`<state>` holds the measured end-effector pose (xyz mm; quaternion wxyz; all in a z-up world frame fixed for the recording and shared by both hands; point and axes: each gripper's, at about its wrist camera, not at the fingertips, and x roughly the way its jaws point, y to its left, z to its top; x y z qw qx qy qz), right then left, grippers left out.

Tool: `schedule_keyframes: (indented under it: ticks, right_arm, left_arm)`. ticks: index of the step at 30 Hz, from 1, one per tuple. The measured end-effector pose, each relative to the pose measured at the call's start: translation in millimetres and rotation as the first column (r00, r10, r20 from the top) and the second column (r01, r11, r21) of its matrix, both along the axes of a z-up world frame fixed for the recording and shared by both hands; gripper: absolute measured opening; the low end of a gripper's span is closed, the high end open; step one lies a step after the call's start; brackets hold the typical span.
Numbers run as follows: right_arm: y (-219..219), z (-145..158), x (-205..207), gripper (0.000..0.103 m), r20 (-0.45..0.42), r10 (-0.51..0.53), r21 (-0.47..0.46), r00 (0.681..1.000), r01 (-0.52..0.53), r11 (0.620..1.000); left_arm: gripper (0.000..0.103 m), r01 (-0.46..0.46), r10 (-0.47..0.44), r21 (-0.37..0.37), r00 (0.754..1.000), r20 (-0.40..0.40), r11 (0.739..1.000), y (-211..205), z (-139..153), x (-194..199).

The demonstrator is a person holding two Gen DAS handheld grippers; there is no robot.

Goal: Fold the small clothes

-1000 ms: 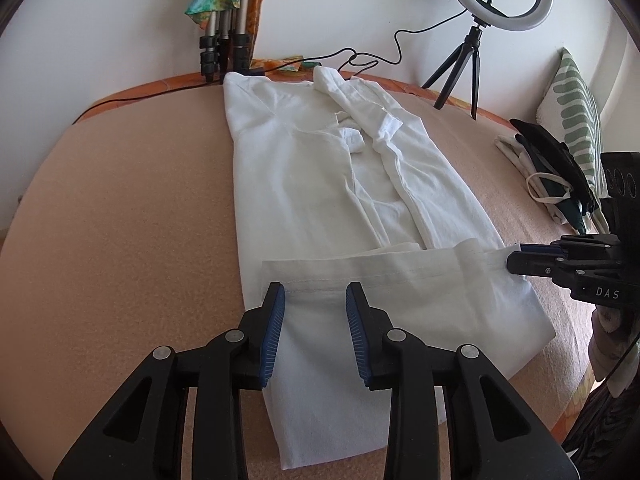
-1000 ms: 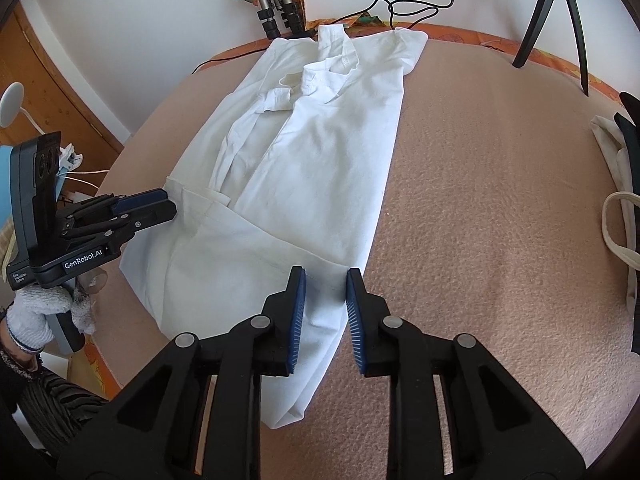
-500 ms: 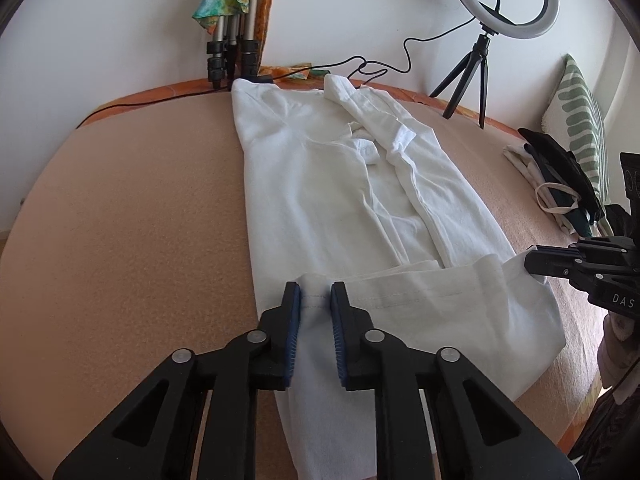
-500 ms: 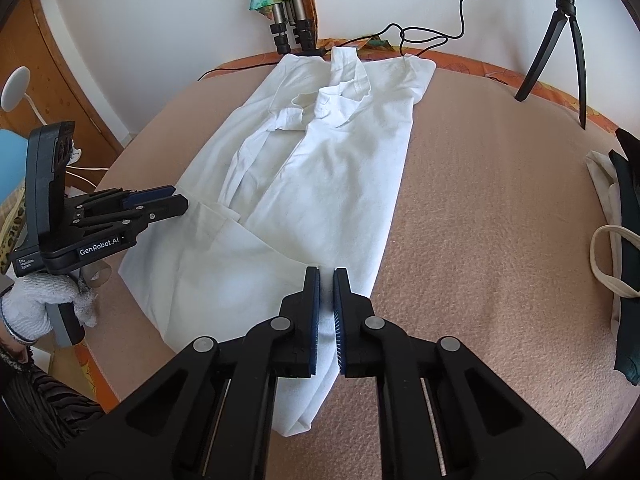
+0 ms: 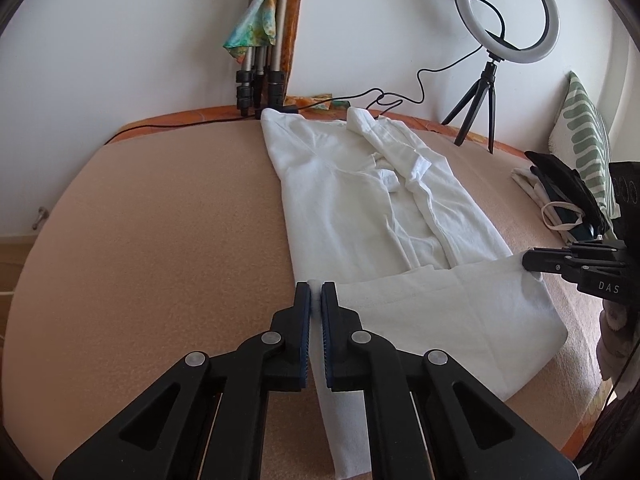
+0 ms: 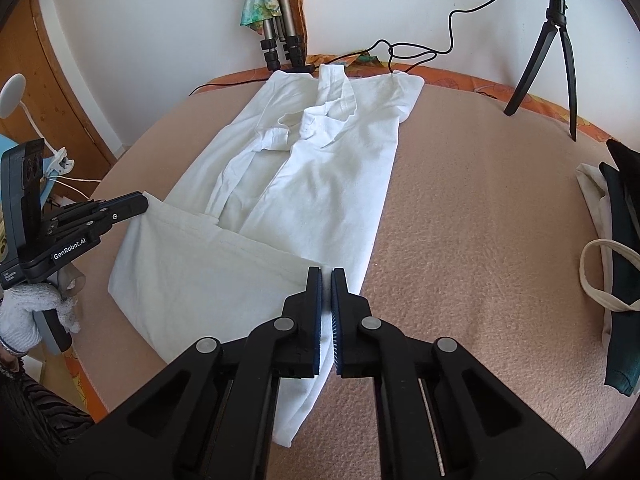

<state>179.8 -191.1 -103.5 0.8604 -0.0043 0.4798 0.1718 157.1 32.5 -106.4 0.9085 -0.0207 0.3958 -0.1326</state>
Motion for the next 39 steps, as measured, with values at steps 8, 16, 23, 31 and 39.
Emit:
schedule_keyframes:
  ticks: [8, 16, 23, 31, 39]
  right_arm:
    - [-21.8, 3.0, 14.4, 0.008, -0.020, -0.077, 0.006, 0.997, 0.077, 0.997]
    - [-45.6, 32.7, 54.6, 0.060, 0.003, -0.109, 0.099, 0.994, 0.108, 0.989]
    - [-62.1, 31.4, 118.2, 0.062, -0.008, -0.152, 0.175, 0.988, 0.151, 0.973]
    - [-77.0, 3.1, 186.8, 0.062, -0.078, -0.171, 0.255, 0.982, 0.186, 0.949]
    - [-79.3, -21.0, 242.4, 0.061, -0.140, -0.166, 0.337, 0.976, 0.205, 0.919]
  left_arm:
    - [0.014, -0.011, 0.011, -0.015, 1.000, 0.015, 1.000, 7.5, 19.2, 5.8]
    - [0.048, -0.017, 0.018, -0.160, 1.000, 0.003, 0.987, 18.9, 31.7, 41.8]
    - [0.048, -0.025, 0.016, -0.231, 0.999, -0.042, 0.973, 36.9, 25.4, 106.7]
    - [0.048, -0.044, 0.015, -0.293, 0.995, -0.102, 0.955, 48.2, 11.1, 176.2]
    - [0.050, -0.041, -0.005, -0.336, 0.991, -0.134, 0.941, 40.8, -8.3, 227.2]
